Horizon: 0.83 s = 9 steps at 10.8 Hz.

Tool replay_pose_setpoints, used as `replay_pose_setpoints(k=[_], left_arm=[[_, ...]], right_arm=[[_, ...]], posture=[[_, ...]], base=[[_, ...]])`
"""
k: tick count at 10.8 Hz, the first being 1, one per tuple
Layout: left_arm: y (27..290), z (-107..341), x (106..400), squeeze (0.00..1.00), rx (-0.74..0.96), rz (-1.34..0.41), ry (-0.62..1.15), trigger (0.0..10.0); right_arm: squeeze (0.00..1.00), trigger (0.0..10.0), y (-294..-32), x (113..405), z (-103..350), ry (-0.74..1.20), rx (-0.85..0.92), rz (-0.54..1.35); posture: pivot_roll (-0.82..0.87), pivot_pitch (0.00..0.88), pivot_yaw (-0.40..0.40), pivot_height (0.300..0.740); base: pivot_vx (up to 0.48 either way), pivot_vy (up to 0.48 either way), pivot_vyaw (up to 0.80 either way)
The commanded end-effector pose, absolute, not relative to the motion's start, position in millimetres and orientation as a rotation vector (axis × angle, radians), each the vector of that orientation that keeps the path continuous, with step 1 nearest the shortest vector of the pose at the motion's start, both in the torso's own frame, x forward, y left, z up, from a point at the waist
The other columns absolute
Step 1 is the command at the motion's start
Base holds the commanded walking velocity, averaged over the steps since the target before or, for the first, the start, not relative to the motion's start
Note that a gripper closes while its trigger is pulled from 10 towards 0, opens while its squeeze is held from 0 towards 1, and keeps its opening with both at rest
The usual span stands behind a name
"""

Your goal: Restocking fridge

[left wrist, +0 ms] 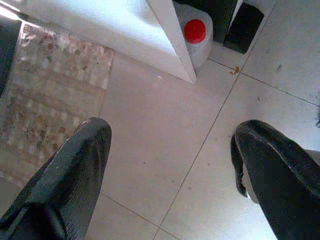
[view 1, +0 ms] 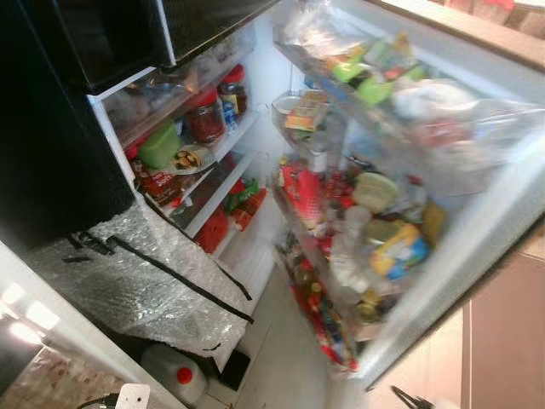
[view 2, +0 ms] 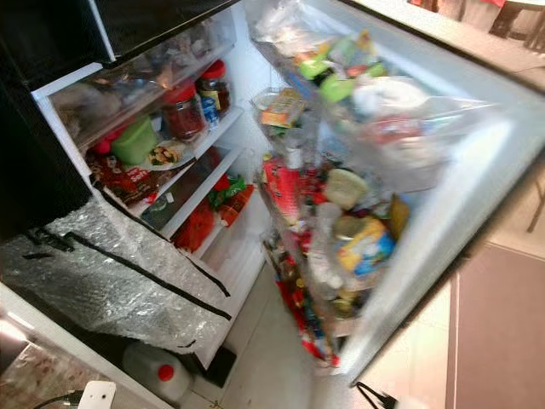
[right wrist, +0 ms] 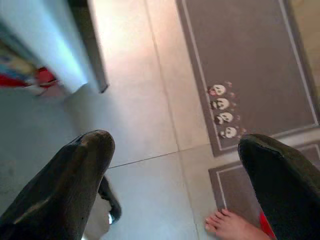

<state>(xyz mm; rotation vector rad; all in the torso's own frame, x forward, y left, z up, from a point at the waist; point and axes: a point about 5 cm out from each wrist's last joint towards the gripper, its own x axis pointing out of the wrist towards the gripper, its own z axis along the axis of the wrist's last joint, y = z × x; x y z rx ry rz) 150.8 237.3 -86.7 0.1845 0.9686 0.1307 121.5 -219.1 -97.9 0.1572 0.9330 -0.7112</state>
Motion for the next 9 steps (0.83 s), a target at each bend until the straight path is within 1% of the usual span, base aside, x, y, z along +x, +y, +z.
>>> replay_pose_setpoints(k=[1, 4, 5, 8, 9], left_arm=[[239.1, -89.1, 144.5, 0.0, 0.194, 0.134, 1.0, 10.0], [240.0, -89.2, 143.8, 0.0, 0.197, 0.136, 1.002, 10.0], [242.0, -89.3, 142.0, 0.0, 0.2, 0.137, 1.007, 10.0], [244.8, -89.2, 140.2, 0.0, 0.206, 0.135, 1.012, 10.0], [244.5, -89.6, 139.6, 0.0, 0.206, 0.135, 1.015, 10.0]], right_arm=[[0.0, 10.0, -216.8, 119.0, -99.0, 0.942, 0.168, -0.735], [0.0, 10.0, -218.3, 115.1, -96.5, 0.92, 0.125, -0.874], [0.0, 10.0, -218.7, 113.2, -94.1, 0.896, 0.099, -0.962], [0.0, 10.0, -218.6, 111.4, -91.5, 0.865, 0.086, -1.042], [0.0, 10.0, -218.6, 112.8, -91.6, 0.856, 0.098, -1.016]], posture=[[0.05, 0.0, 0.047, 0.74], [0.05, 0.0, 0.049, 0.74], [0.05, 0.0, 0.052, 0.74], [0.04, 0.0, 0.049, 0.74], [0.04, 0.0, 0.049, 0.74]], base=[[0.0, 0.0, 0.0], [0.0, 0.0, 0.0], [0.0, 0.0, 0.0], [0.0, 0.0, 0.0], [0.0, 0.0, 0.0]])
